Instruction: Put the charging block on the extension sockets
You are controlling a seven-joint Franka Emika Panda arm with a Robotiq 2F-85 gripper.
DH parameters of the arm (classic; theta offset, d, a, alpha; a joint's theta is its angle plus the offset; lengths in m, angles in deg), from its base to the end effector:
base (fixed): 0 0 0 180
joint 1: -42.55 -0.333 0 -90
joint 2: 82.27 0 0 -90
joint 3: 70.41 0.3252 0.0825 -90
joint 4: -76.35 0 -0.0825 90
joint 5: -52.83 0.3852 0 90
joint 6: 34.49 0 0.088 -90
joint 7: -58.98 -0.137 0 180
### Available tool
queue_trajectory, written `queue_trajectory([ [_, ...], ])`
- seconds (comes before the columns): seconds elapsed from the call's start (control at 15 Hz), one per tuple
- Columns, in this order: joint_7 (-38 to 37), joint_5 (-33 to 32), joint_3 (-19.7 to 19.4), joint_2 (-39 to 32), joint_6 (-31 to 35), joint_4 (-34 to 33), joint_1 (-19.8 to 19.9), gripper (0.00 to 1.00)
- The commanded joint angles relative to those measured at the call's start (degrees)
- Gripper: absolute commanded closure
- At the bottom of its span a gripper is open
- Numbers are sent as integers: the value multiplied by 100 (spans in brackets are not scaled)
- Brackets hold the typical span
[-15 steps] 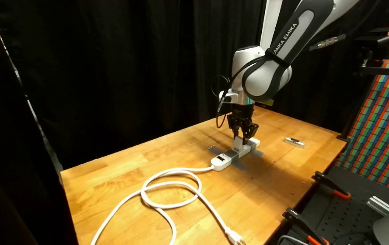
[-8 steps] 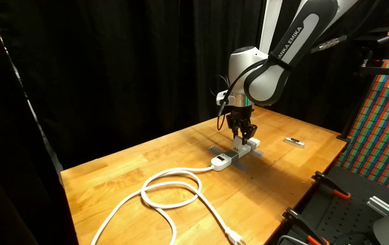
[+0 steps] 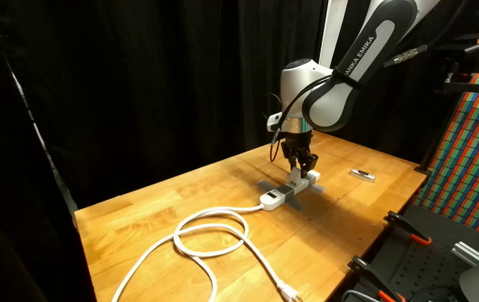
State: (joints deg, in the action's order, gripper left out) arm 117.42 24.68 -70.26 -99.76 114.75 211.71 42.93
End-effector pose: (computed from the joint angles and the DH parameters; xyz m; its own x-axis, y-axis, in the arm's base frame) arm 0.5042 0.0007 0.1707 0.1213 0.9632 -0.2399 0.9926 -0.1202 0.0194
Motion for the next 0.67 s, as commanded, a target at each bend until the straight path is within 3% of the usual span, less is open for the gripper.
queue_trajectory([
  [0.0,-85,-89,-22,-4,-177,-32,-32,77],
  [0.6,99,51,76,-254,-274,-145,11,77],
])
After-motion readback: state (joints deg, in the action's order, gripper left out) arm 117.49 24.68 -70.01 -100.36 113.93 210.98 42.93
